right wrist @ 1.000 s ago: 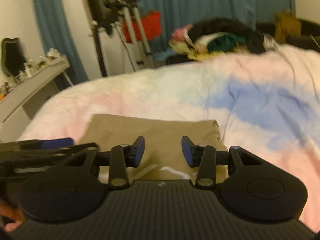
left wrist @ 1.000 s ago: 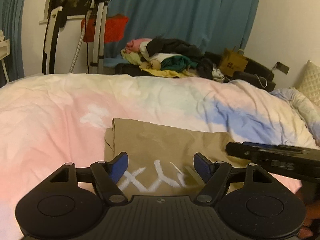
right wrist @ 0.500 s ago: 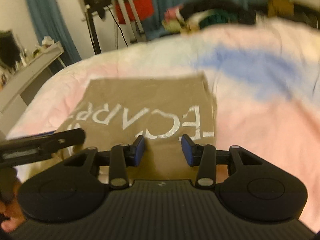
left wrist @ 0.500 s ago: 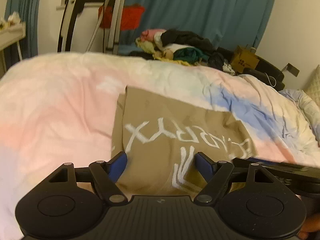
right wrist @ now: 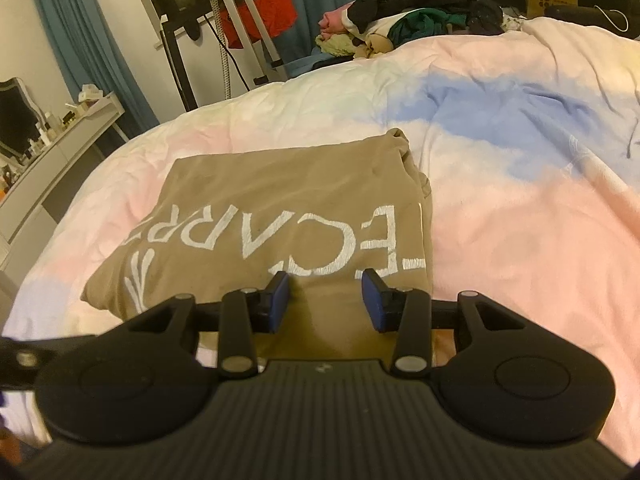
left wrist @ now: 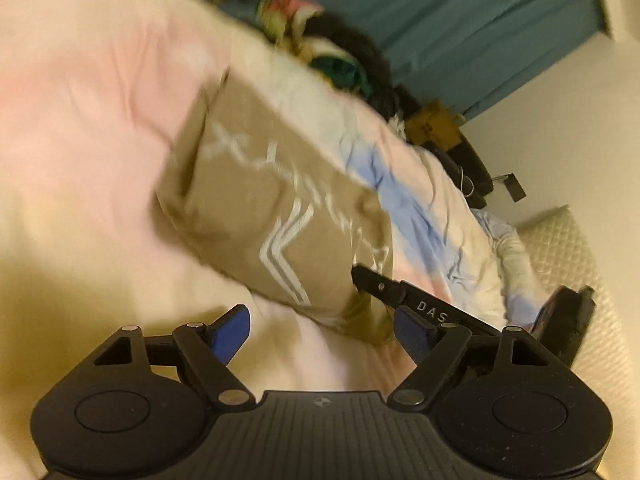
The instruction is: Fold clothes
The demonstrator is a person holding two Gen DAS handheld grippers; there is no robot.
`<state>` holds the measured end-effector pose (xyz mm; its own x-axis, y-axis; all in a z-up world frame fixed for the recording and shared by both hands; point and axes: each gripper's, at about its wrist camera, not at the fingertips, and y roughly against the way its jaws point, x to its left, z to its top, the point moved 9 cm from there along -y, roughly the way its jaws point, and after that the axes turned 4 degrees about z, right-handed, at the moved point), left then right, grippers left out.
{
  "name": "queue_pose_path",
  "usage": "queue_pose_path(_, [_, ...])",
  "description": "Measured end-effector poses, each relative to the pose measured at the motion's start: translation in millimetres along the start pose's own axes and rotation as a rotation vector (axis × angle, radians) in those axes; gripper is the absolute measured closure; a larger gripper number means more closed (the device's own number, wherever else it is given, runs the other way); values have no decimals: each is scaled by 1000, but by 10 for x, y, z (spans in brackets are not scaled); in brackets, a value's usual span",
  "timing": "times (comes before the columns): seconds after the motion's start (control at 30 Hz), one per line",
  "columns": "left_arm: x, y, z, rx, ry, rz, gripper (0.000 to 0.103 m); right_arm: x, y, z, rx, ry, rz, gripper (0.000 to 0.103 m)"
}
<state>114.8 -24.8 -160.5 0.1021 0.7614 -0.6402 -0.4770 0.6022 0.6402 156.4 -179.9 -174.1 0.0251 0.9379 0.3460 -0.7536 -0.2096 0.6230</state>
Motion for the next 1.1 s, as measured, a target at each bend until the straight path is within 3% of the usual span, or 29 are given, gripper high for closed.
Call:
queue_pose_path(0.13, [220,-250,161,-29,167,-1,27,3,1,-7,-4,4,-3,61])
queue_pose_path(0.23, [293,-273,264,-66,234,-45,31,1,-1,-14,-8,4,-4,61])
queue_pose_path(0.43, [39,-122,291,-154,121,-124,33,-22,12,-7,-18,-18,-12,61])
queue_pose_path(0.5, [74,-194,271,-125,117,-80,33,-24,12,-7,-18,-22,-14,61])
queue_pose_path(0.57, [250,-328,222,-64,183,-27,38,-12,2,-13,-12,-20,-12,61])
queue_pose_path(0.7, [314,-345,246,-39,251,-54,40,-4,84,8,-31,-52,-16,60])
queue_pose_path(0.8, [336,-374,262,-39,275,-56,42,-37,251,83,-95,-157,19,55])
queue_pose_path(0.87, [361,-387,286,-38,281,-57,48,-45,368,112,-126,-248,58,38])
queue_pose_path(0.9, [364,-384,292,-40,276,-56,49,-36,410,94,-130,-314,108,24])
queue_pose_path(0.93, [364,-379,295,-43,268,-55,52,-22,445,67,-128,-391,172,19])
queue_pose_path(1.03, [352,-332,308,-59,260,-66,58,19,529,-16,-108,-619,372,19])
queue_pose_path(1.1, [338,-287,318,-72,262,-80,63,47,426,-146,-45,-757,478,19])
